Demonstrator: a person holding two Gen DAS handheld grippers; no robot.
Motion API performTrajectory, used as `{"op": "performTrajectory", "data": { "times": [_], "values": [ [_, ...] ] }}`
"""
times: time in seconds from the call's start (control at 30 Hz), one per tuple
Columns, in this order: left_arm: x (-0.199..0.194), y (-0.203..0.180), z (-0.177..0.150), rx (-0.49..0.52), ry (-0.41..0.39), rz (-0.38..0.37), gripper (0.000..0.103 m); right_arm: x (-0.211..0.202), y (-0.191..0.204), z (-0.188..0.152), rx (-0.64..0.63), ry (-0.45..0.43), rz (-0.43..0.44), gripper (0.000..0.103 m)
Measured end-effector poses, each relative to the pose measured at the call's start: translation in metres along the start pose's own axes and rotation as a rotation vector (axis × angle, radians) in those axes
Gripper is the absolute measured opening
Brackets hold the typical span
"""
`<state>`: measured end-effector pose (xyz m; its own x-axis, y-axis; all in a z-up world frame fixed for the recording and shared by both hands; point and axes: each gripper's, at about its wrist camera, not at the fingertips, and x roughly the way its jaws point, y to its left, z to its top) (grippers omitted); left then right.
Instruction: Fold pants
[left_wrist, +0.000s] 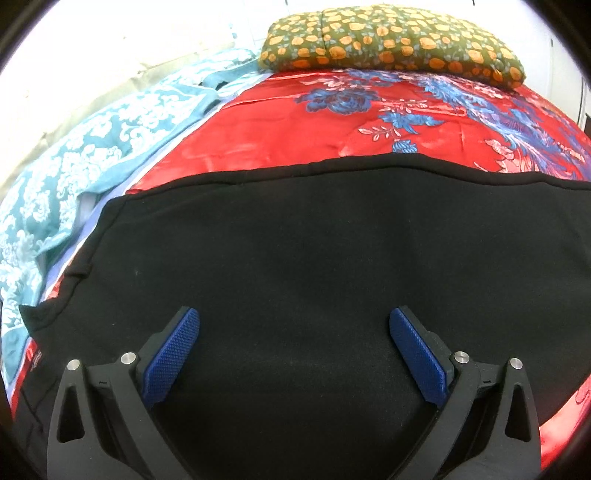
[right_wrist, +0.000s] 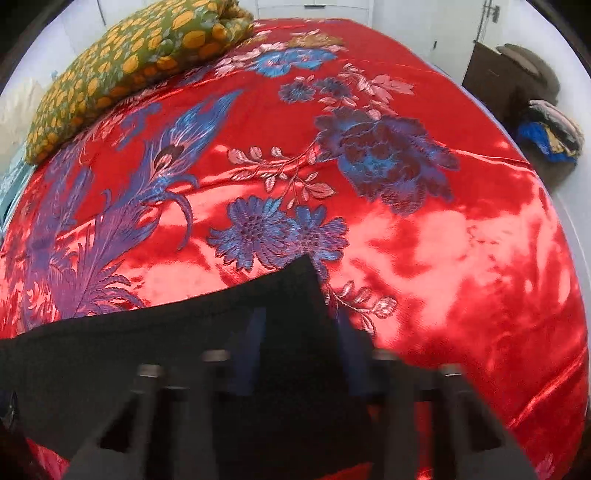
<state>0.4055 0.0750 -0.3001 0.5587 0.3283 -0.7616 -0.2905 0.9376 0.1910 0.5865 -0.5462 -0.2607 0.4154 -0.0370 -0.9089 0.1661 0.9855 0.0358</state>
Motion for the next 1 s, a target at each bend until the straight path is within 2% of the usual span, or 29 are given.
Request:
{"op": "performTrajectory", "data": {
  "times": [0.03, 0.13, 0.23, 0.37, 0.47, 0.53, 0.6, 0.63, 0.7, 0.73, 0.8, 0.9, 0.97, 1.0],
  "values": [
    [0.0, 0.0, 0.0, 0.0, 0.0, 0.001, 0.102, -0.012, -0.002, -0.004, 0.009, -0.03, 0.007, 0.006],
    [0.0, 0.0, 0.001, 0.002, 0.002, 0.003, 0.102, -0.059, 0.005, -0.023, -0.006, -0.14, 0.05, 0.005],
    [-0.001, 0.0, 0.001, 0.006, 0.005, 0.007, 0.102, -0.123, 0.029, -0.068, -0.11, -0.23, 0.113, 0.005],
    [-0.001, 0.001, 0.004, 0.006, 0.019, 0.001, 0.102, -0.223, 0.067, -0.186, -0.246, -0.313, 0.159, 0.004],
    [0.0, 0.006, 0.01, -0.005, 0.055, -0.028, 0.103, -0.27, 0.073, -0.273, -0.224, -0.316, 0.166, 0.004],
    [-0.002, 0.009, 0.018, 0.02, 0.126, -0.051, 0.102, -0.286, 0.069, -0.33, -0.181, -0.298, 0.117, 0.004],
    [-0.012, 0.011, 0.024, 0.059, 0.194, -0.067, 0.102, -0.284, 0.066, -0.38, -0.135, -0.244, 0.026, 0.005],
    [-0.022, 0.015, 0.024, 0.057, 0.204, -0.079, 0.102, -0.277, 0.065, -0.391, -0.125, -0.209, -0.015, 0.008],
    [-0.049, 0.026, 0.021, 0.043, 0.199, -0.132, 0.102, -0.267, 0.061, -0.418, -0.11, -0.132, -0.084, 0.039],
    [-0.064, 0.033, 0.017, 0.039, 0.197, -0.164, 0.102, -0.268, 0.059, -0.426, -0.088, -0.115, -0.099, 0.065],
    [-0.095, 0.049, 0.006, 0.039, 0.195, -0.228, 0.102, -0.29, 0.052, -0.439, -0.036, -0.177, -0.122, 0.069],
    [-0.127, 0.067, -0.024, 0.038, 0.194, -0.274, 0.102, -0.329, 0.05, -0.445, 0.028, -0.285, -0.154, 0.078],
    [-0.137, 0.07, -0.046, 0.044, 0.183, -0.288, 0.102, -0.35, 0.049, -0.448, 0.1, -0.358, -0.132, 0.081],
    [-0.143, 0.071, -0.06, 0.049, 0.165, -0.286, 0.102, -0.36, 0.048, -0.453, 0.169, -0.401, -0.083, 0.082]
  ]
}}
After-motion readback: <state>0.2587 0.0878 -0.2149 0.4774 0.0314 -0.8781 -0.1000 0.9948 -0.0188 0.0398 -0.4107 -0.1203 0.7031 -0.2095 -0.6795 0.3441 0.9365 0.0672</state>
